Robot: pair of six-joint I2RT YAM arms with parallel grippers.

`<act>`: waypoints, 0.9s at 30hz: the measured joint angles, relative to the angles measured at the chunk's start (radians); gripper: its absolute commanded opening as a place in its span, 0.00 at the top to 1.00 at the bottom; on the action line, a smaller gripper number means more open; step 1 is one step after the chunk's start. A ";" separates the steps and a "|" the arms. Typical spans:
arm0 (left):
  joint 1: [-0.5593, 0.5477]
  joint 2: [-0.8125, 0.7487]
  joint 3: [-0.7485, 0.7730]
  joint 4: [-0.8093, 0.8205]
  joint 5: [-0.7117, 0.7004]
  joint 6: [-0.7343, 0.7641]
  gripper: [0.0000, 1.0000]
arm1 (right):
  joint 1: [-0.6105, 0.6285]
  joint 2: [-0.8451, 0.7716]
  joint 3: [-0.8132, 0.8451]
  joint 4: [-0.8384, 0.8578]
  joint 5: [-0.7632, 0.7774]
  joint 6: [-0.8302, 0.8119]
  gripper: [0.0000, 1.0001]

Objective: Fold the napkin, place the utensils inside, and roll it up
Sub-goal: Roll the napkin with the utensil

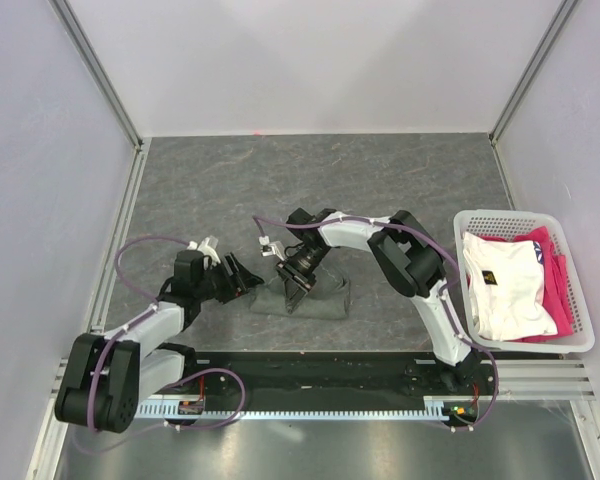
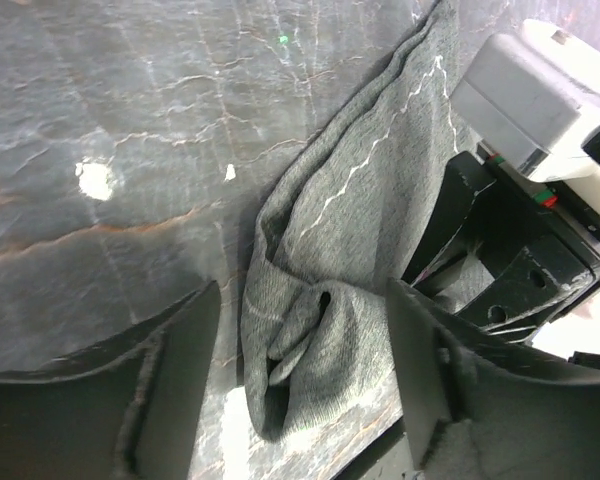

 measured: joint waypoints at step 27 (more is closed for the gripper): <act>0.005 0.204 0.046 0.031 0.124 0.013 0.98 | -0.014 -0.083 0.011 -0.008 0.172 0.070 0.40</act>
